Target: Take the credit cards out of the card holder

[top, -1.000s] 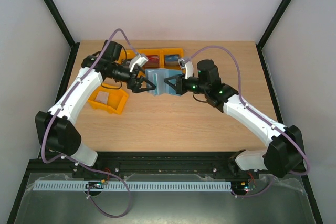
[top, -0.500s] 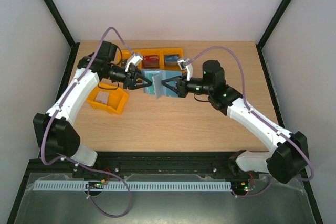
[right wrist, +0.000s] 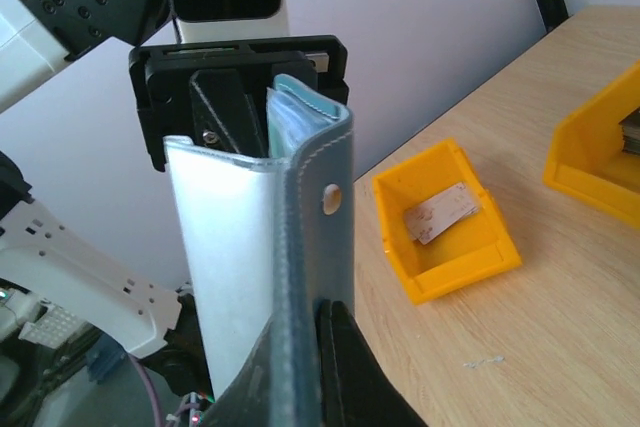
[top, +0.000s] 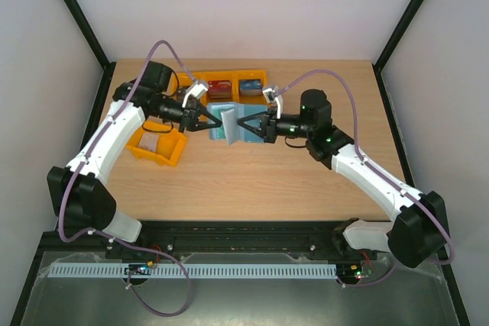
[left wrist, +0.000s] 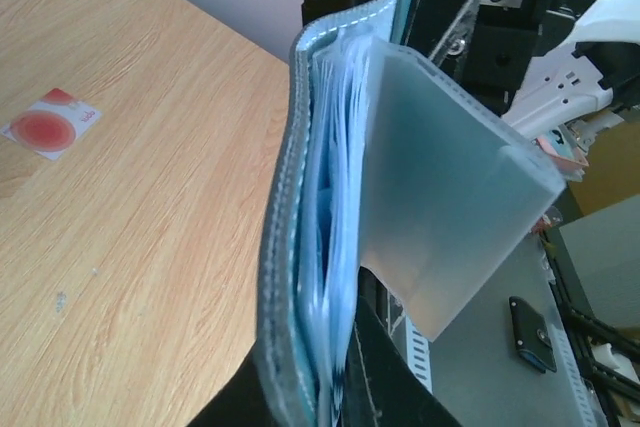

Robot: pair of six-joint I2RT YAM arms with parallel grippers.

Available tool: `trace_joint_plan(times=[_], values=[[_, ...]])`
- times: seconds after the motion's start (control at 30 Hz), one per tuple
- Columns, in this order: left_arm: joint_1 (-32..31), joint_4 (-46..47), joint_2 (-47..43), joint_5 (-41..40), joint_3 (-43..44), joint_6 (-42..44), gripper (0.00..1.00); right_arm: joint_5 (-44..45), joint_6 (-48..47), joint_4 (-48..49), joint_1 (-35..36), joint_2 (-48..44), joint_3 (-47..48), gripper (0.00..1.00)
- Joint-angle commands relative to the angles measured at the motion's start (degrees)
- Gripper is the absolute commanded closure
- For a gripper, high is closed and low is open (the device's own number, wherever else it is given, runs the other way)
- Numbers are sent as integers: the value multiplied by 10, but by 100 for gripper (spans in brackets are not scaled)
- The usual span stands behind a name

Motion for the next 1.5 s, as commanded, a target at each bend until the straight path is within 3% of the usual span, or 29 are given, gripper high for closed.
trace_joint_plan(times=[0.0,0.07,0.13,0.23,0.27,0.3,0.33,0.43,0.53,0.63,0.77,0.93,1.13,1.27,1.47], values=[[-2,-10,-11,16,3,21,98,-36,28,76,-22,-7,-26,90],[-2,39,-15,-69,1,-53,98,19,15,28,-46,-15,-28,65],[-20,94,-21,-289,-6,-124,98,122,-30,-60,-57,-22,-18,51],[-106,161,-3,-810,-51,-104,98,248,-72,-166,-57,-9,20,50],[-136,186,10,-946,-75,-80,98,257,-78,-188,-56,-1,31,52],[-159,201,18,-1019,-90,-61,98,254,-80,-199,-52,3,37,55],[-170,200,22,-1016,-91,-60,98,247,-81,-199,-43,2,38,58],[-156,140,27,-801,-28,-114,98,169,-90,-146,-4,-14,20,66],[-130,110,27,-628,11,-132,98,66,-28,2,9,-47,-37,70],[-101,79,22,-425,31,-126,98,51,13,84,9,-56,-63,72],[-95,45,18,-298,46,-98,98,41,58,132,9,-32,-58,78],[-71,-8,12,-147,77,-41,98,68,58,122,9,-15,-49,87],[-38,-87,2,-21,104,51,98,75,15,66,-1,-38,-41,87],[-38,-126,-2,-4,110,105,98,69,-2,43,-3,-47,-32,85],[-40,-98,2,-14,104,75,98,18,5,69,13,-23,-18,84]])
